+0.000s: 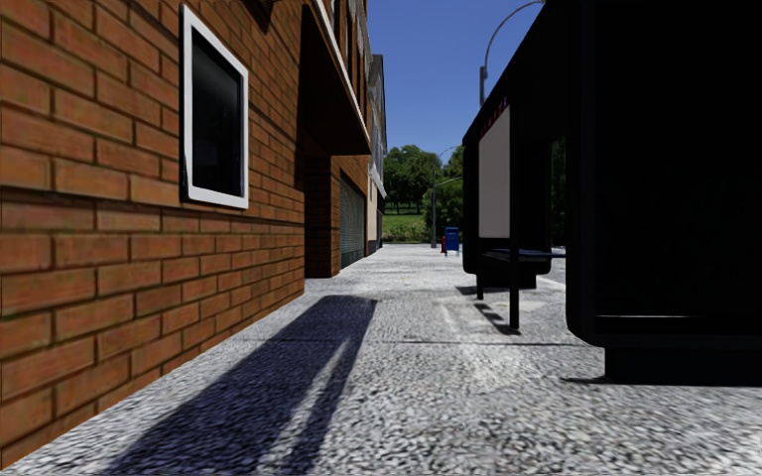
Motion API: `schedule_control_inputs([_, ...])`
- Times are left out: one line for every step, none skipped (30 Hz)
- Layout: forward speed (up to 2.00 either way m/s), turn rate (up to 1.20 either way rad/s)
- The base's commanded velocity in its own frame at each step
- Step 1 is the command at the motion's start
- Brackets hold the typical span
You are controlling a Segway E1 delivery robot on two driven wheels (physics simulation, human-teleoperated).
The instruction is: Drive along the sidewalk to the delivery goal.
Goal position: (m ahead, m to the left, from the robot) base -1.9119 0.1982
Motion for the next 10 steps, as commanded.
schedule_control_inputs([0.00,0.00])
schedule_control_inputs([0.00,0.00])
schedule_control_inputs([0.00,0.00])
schedule_control_inputs([0.00,0.00])
schedule_control_inputs([0.00,0.00])
schedule_control_inputs([0.00,0.00])
schedule_control_inputs([0.00,0.00])
schedule_control_inputs([0.00,0.00])
schedule_control_inputs([0.00,0.00])
schedule_control_inputs([0.00,0.00])
